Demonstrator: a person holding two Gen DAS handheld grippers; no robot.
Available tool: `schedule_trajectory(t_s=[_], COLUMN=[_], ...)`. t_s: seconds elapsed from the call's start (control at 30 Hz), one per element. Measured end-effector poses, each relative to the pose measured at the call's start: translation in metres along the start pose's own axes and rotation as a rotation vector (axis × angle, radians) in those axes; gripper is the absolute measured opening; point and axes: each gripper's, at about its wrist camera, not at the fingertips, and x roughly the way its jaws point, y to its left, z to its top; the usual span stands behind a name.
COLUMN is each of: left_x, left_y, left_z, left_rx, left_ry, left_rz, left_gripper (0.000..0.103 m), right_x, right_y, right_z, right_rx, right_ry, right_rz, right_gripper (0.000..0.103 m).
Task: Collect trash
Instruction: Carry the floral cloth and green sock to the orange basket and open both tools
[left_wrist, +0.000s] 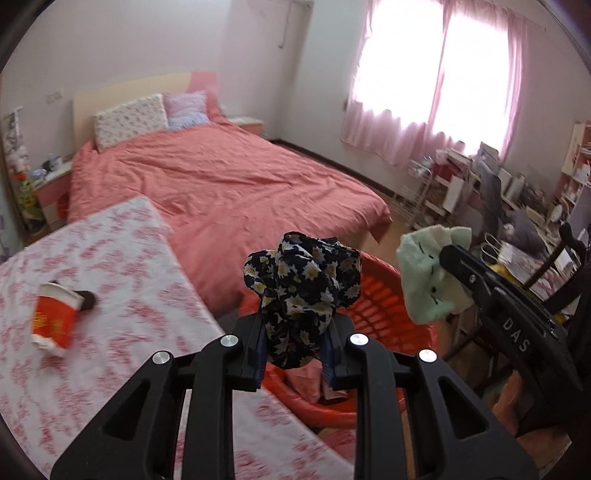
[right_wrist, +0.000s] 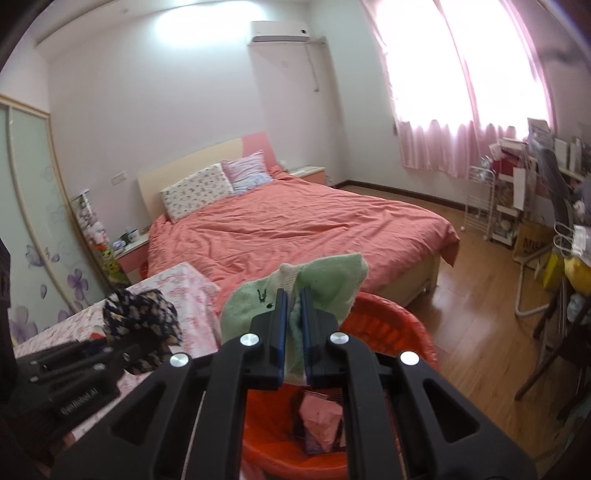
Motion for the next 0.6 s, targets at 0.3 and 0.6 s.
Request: schedule_trajectory(t_s=[0.3, 0.6], left_x=[0.038, 0.037], left_y=[-0.015, -0.002], left_z=[-0.006, -0.014], left_rx=[0.028, -0.002], left_ry=[0.09, 0.112], left_rz=[0.01, 0.082], left_gripper=[0.045, 0.069], right_x=[0.031, 0.04], right_y=[-0.033, -0.029], right_z=[-0.008, -0.023], right_rx=[0.065, 0.05], right_ry=[0.059, 0.088], right_rz=[-0.006, -0.049], right_gripper=[0.03, 0.046])
